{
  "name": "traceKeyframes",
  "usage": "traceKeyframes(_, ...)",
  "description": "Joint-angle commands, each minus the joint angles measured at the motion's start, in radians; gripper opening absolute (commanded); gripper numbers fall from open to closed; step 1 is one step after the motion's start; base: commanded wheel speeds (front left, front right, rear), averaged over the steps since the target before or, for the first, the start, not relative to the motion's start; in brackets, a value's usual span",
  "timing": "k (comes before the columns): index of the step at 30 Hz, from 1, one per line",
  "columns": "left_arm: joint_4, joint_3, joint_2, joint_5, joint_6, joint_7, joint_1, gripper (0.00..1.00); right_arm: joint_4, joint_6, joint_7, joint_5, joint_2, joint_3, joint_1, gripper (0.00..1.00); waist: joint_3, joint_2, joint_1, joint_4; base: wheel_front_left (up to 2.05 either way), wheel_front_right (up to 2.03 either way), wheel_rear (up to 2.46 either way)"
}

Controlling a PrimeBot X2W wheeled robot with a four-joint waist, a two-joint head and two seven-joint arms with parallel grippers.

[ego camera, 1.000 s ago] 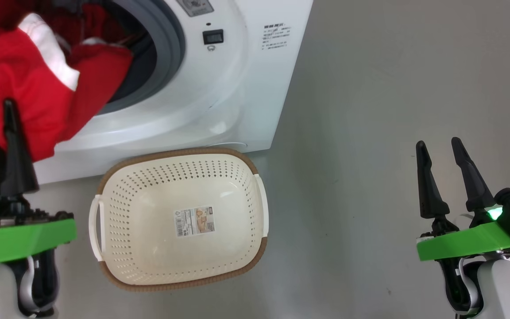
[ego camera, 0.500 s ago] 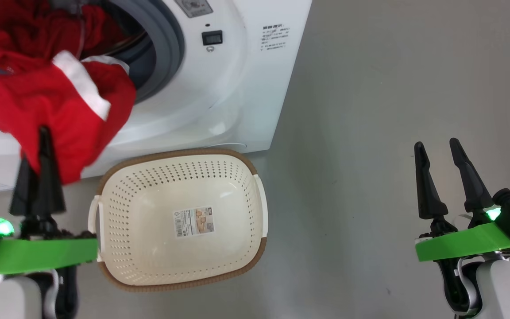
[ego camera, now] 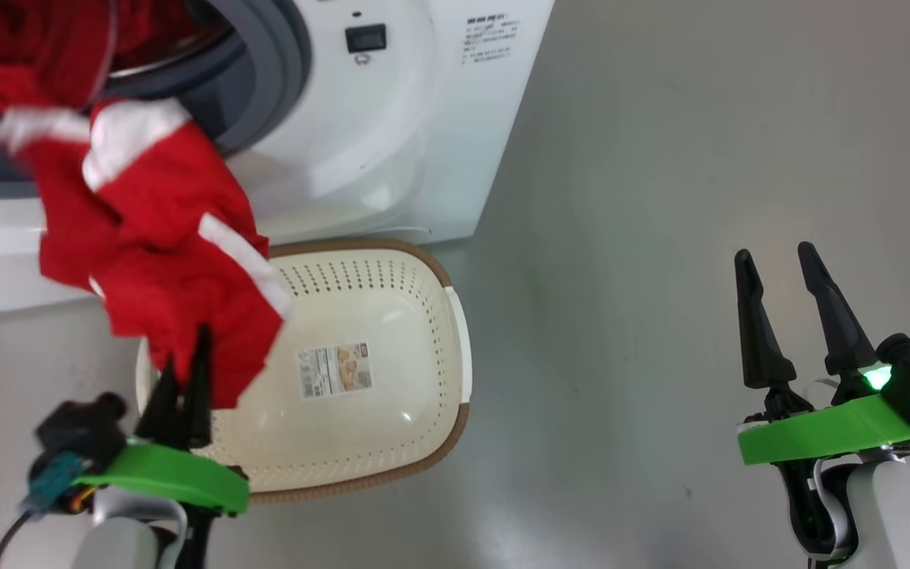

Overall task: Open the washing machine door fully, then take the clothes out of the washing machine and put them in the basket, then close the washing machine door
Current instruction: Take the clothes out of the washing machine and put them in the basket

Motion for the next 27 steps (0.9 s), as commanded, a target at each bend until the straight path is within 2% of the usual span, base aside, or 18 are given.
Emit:
traceKeyframes(1, 0.018, 0.008, 0.034, -0.011, 0.002, -0.005, -0.027, 0.00, -0.028, 0.005, -0.006, 0.002, -0.007, 0.026, -0.013, 1.00, 0.027, 0.0000, 0.0000, -0.008, 0.00, 0.00, 0.00)
traceKeyframes(16, 0.266, -0.101, 0.067, -0.037, 0.002, -0.005, -0.187, 0.00, -0.053, 0.005, -0.006, 0.005, -0.007, 0.021, -0.059, 1.00, 0.179, 0.0000, 0.0000, -0.019, 0.00, 0.00, 0.00)
traceKeyframes(27, 0.418, -0.238, 0.096, -0.096, 0.002, -0.005, -0.315, 0.00, -0.073, 0.005, -0.006, 0.002, -0.007, 0.021, -0.102, 1.00, 0.309, 0.0000, 0.0000, -0.018, 0.00, 0.00, 0.00)
